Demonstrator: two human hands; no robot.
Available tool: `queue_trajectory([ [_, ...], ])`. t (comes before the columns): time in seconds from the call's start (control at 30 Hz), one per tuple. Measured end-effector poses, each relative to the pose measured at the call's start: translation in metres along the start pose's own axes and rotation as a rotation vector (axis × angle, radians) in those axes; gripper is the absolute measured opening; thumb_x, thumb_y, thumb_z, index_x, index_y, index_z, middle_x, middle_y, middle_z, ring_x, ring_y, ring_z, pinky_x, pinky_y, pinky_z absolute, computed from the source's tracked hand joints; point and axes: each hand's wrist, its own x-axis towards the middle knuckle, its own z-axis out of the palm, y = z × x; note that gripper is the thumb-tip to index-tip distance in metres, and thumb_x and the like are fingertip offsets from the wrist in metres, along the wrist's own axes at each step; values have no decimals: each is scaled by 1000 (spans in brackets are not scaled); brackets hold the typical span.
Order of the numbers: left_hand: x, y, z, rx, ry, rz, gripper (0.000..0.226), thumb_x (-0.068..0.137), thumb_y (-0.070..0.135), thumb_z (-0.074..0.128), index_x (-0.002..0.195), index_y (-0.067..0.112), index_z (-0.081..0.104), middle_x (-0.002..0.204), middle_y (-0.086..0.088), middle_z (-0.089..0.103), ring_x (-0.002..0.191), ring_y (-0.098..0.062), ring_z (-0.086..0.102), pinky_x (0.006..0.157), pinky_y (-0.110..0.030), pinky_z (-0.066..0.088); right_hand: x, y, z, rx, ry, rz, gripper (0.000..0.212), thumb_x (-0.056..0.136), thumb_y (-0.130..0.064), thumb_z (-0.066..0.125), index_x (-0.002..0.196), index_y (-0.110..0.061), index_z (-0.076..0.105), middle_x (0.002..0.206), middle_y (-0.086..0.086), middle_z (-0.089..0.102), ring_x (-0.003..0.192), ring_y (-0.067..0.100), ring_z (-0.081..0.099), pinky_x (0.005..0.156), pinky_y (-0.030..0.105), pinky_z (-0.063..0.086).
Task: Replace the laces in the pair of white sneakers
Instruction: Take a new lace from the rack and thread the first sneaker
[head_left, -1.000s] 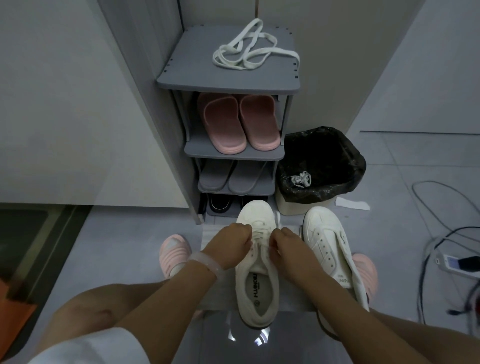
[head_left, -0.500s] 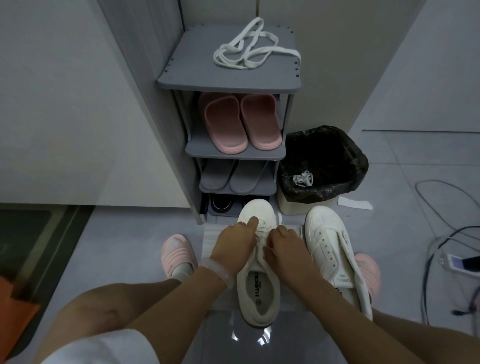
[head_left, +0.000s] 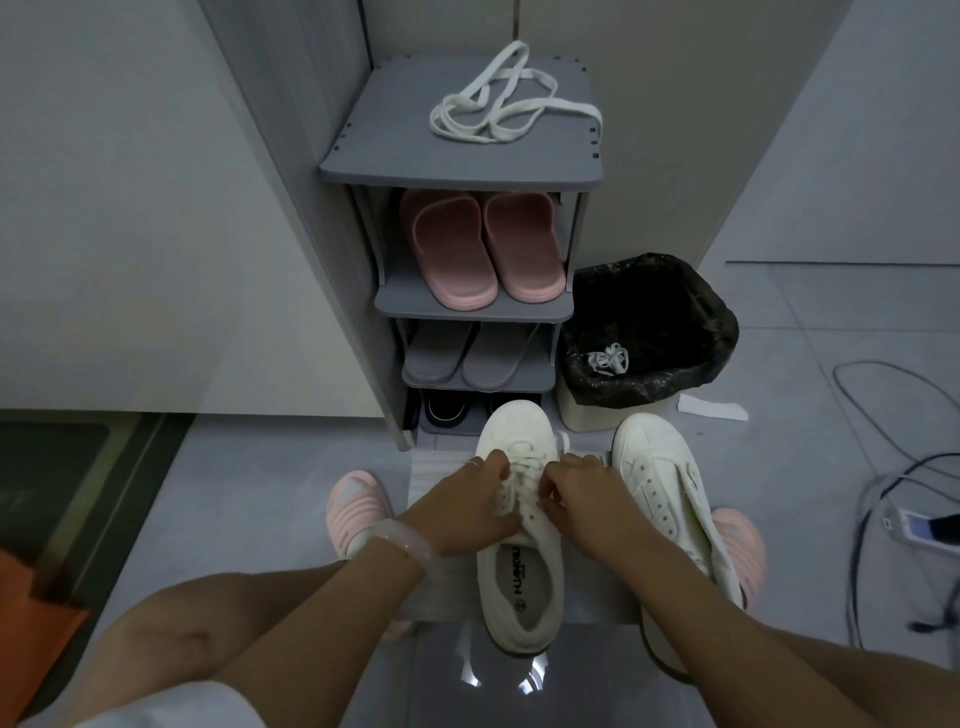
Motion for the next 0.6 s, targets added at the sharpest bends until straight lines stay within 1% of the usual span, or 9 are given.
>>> queue_trajectory([
  [0.1, -1, -2, -3, -53, -29, -27, 36, 85, 28, 62, 107, 11, 40, 97, -6, 48, 79, -15, 44, 70, -27, 38, -2, 1, -2, -57, -19, -17, 24, 93, -27, 45, 110, -15, 56, 116, 5, 52, 110, 23, 46, 91, 33, 36],
  [0.2, 0, -5, -2, -70, -22, -36, 33, 83, 30, 64, 97, 15, 38, 94, -5, 50, 75, -13, 43, 67, -26, 37, -3, -2, -1, -42, 73, -4, 24, 90, -25, 43, 108, -14, 53, 112, 4, 51, 107, 22, 45, 89, 32, 33],
  [0.27, 1, -8, -1, -103, -28, -56, 34, 83, 33, 64, 98, 16, 39, 93, -4, 51, 74, -12, 45, 64, -23, 37, -3, -2, -1, -26, 127, -28, 21, 89, -24, 44, 106, -16, 52, 109, 2, 51, 104, 20, 46, 89, 31, 31],
  [0.33, 2, -11, -2, -210, -13, -91, 27, 88, 35, 58, 101, 18, 42, 91, -4, 55, 70, -10, 50, 61, -19, 40, -3, -1, -1, -7, 139, -52, 18, 88, -24, 44, 103, -17, 52, 106, 0, 52, 102, 19, 47, 89, 31, 29],
  [0.37, 3, -12, -2, -247, 22, -94, 20, 92, 32, 53, 100, 17, 44, 90, -7, 58, 69, -11, 53, 60, -17, 41, -4, 0, 0, 1, 137, -58, 16, 89, -24, 44, 101, -17, 52, 104, -1, 53, 101, 19, 47, 89, 31, 29],
  [0.4, 5, -13, -3, -230, 69, -72, 13, 94, 26, 50, 98, 15, 47, 91, -9, 60, 70, -13, 54, 60, -16, 41, -4, 0, 0, 8, 134, -58, 16, 89, -25, 44, 100, -17, 51, 103, -1, 54, 100, 19, 48, 88, 31, 29],
  [0.47, 9, -14, -2, -88, 141, 0, 6, 93, 16, 51, 93, 10, 52, 91, -8, 59, 76, -13, 50, 61, -16, 34, -5, 0, 2, 22, 122, -54, 16, 89, -25, 44, 100, -17, 51, 102, -1, 55, 99, 19, 49, 87, 31, 30],
  [0.53, 12, -12, -1, 27, 164, 55, 6, 91, 14, 52, 89, 8, 52, 86, -2, 51, 78, -12, 44, 63, -17, 28, -6, 0, 3, 29, 113, -56, 16, 89, -25, 44, 101, -17, 51, 102, 0, 57, 98, 20, 50, 87, 31, 29],
  [0.6, 15, -9, 0, 119, 170, 69, 8, 92, 15, 50, 85, 11, 49, 84, -1, 48, 77, -13, 43, 63, -17, 25, -6, 0, 3, 33, 108, -60, 16, 90, -25, 43, 101, -16, 51, 101, 0, 58, 97, 20, 51, 87, 31, 29],
])
